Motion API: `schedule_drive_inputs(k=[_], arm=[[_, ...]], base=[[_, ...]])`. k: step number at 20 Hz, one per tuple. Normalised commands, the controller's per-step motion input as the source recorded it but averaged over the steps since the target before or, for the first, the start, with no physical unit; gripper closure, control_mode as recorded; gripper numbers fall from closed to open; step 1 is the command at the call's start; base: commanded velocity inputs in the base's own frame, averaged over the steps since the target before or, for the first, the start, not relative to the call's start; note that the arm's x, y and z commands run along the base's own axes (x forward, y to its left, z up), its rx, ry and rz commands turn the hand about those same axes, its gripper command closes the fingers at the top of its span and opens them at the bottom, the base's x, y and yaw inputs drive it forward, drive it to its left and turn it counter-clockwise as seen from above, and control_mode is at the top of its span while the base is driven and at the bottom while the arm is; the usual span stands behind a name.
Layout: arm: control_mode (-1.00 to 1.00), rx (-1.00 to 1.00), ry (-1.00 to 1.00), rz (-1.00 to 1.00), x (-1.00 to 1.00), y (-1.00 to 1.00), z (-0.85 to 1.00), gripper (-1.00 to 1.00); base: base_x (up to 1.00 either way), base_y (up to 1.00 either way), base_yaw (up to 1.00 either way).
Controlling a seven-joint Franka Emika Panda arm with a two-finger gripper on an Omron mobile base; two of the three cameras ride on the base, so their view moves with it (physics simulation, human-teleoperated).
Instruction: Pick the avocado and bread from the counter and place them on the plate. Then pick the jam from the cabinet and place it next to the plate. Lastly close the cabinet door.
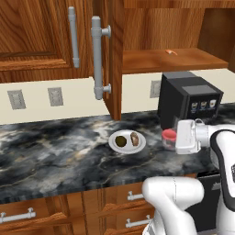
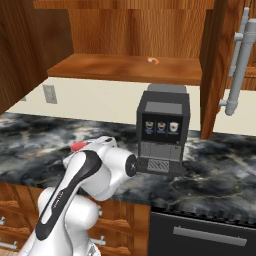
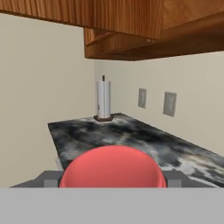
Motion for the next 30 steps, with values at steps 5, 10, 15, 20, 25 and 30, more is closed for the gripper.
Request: schedule_drive_inputs(k=[5,10,15,20,25,30], arm=[[-1.0,0.0,0.0,0.0,0.05,0.0,-0.39,1.0],[-1.0,0.0,0.0,0.0,0.14,0.0,-0.35,1.0],[-1.0,0.0,0.0,0.0,0.25,0.0,-0.28,1.0],[-1.0,0.01,0.0,0.0,0.14,-0.04,-0.22,1.0],[-1.0,0.0,0.0,0.0,0.11,-0.03,-0.25,1.0],[-1.0,0.0,0.0,0.02,0.21,0.0,-0.28,1.0]], base=[[0.0,0.0,0.0],[0.0,0.0,0.0],[0.0,0.0,0.0],[0.0,0.0,0.0],[0.0,0.0,0.0],[0.0,0.0,0.0]])
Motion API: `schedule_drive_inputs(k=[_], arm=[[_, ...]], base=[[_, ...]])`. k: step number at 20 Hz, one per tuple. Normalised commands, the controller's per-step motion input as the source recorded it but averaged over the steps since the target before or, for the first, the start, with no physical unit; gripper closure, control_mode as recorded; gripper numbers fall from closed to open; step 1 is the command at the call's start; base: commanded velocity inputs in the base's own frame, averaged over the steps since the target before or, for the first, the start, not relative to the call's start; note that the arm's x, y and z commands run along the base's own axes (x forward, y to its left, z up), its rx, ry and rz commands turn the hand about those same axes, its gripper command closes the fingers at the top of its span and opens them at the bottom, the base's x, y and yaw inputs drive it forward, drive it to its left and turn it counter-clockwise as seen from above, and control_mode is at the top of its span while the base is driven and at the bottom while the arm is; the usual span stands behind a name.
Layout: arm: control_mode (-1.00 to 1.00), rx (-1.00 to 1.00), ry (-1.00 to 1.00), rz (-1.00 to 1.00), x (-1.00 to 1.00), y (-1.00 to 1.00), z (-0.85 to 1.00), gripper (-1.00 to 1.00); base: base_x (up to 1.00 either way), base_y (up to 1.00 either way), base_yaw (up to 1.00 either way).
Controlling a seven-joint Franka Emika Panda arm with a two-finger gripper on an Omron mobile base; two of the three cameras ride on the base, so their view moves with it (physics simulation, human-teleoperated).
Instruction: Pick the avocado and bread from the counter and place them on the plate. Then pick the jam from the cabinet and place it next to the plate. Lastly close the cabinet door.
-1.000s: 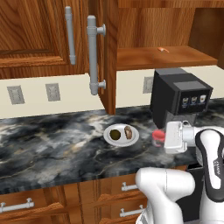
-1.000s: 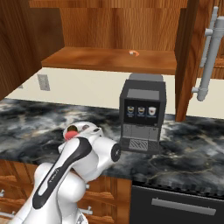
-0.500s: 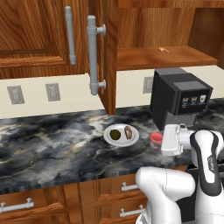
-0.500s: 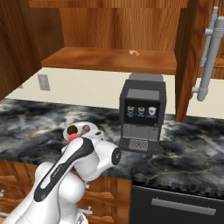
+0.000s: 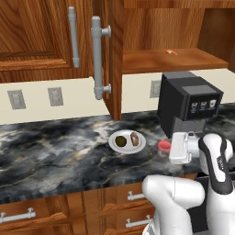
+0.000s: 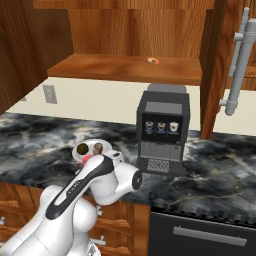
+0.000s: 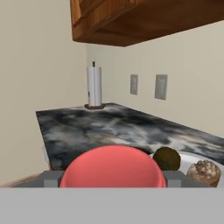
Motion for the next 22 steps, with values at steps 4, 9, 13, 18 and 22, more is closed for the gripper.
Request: schedule_drive_inputs(k=[4,9,13,18,22], arm=[[-1.0,0.0,0.0,0.04,0.17,0.0,-0.27,1.0],[-1.0,0.0,0.0,0.01,0.22,0.0,-0.2,1.0],[-1.0,0.0,0.0,0.0,0.3,0.02,-0.16,1.0],[-1.0,0.0,0.0,0.01,0.24,0.03,-0.26,1.0],[-1.0,0.0,0.0,0.03,0.21,0.0,-0.26,1.0]], base=[[0.0,0.0,0.0],[0.0,0.0,0.0],[0.0,0.0,0.0],[0.0,0.0,0.0],[0.0,0.0,0.0]])
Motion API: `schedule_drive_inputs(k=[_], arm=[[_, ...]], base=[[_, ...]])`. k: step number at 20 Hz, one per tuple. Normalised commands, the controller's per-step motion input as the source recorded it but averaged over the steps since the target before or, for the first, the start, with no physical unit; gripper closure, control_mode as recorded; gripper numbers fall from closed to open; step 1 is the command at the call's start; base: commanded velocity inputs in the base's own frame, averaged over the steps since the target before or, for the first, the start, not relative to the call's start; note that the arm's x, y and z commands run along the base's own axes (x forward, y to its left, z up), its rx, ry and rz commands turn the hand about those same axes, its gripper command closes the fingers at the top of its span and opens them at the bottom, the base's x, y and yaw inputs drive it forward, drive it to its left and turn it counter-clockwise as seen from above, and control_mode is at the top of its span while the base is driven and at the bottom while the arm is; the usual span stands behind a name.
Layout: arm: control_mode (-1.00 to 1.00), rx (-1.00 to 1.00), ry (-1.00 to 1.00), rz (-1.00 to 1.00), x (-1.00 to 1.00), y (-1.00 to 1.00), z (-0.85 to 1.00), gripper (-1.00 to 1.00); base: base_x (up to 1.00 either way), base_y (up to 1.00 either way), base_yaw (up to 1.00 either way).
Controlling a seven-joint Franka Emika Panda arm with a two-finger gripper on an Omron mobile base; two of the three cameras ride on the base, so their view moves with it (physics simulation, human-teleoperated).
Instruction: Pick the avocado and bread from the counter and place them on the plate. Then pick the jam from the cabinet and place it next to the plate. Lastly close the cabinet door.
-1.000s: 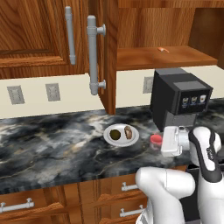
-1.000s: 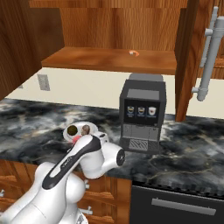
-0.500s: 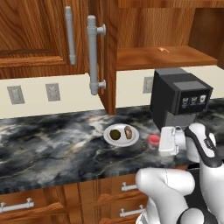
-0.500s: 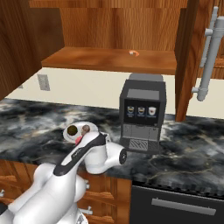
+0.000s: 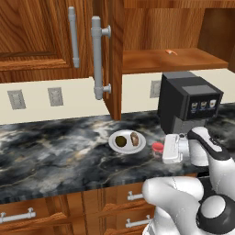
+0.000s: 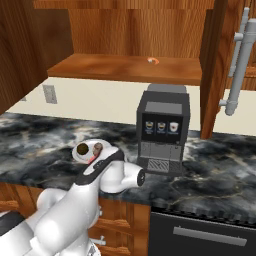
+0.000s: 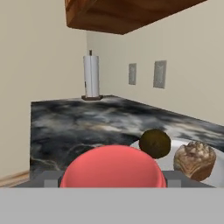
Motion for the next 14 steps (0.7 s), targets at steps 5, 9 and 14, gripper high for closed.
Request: schedule_drive_inputs(k=[5,9,14], arm=[[-1.0,0.0,0.0,0.03,0.23,0.0,-0.24,1.0],[-1.0,0.0,0.0,0.03,0.22,0.0,-0.25,1.0],[-1.0,0.0,-0.01,0.02,0.17,0.0,-0.15,1.0]], base=[[0.0,0.0,0.0],[0.0,0.0,0.0],[0.0,0.0,0.0]])
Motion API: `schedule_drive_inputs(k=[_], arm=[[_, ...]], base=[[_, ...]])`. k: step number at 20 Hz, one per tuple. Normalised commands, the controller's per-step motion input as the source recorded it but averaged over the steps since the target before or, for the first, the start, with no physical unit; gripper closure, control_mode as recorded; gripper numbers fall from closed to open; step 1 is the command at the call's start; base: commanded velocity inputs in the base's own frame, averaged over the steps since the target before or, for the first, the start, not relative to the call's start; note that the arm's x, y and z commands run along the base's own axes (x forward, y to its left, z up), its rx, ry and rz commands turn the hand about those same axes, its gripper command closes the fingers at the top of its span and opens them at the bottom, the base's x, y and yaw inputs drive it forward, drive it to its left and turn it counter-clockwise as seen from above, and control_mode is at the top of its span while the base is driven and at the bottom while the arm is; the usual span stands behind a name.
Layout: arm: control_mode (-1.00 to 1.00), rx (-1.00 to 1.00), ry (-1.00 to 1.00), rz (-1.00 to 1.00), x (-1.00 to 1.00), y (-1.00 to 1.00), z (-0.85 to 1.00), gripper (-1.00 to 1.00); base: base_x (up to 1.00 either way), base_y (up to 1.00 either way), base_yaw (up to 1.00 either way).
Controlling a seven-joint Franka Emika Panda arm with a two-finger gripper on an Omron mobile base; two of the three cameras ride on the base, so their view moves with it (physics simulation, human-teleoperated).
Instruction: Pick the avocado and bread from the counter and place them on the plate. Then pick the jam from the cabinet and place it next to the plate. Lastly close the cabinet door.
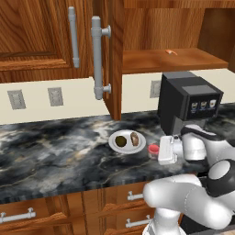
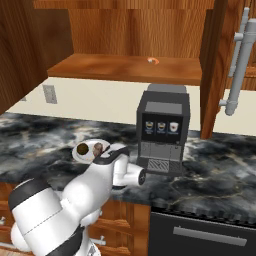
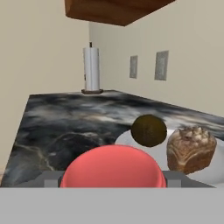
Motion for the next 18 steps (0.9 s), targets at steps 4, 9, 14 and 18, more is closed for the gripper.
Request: schedule_drive_inputs(k=[4,9,14,18], arm=[[-1.0,0.0,-0.03,0.0,0.11,0.0,-0.15,1.0],[-1.0,0.0,-0.02,0.0,0.14,0.0,-0.21,1.0],[-1.0,0.0,-0.01,0.01,0.17,0.0,-0.19,1.0],[-1.0,0.0,0.0,0.01,0.21,0.0,-0.24,1.0]], base=[[0.0,0.0,0.0],[0.0,0.0,0.0],[0.0,0.0,0.0],[0.0,0.0,0.0]])
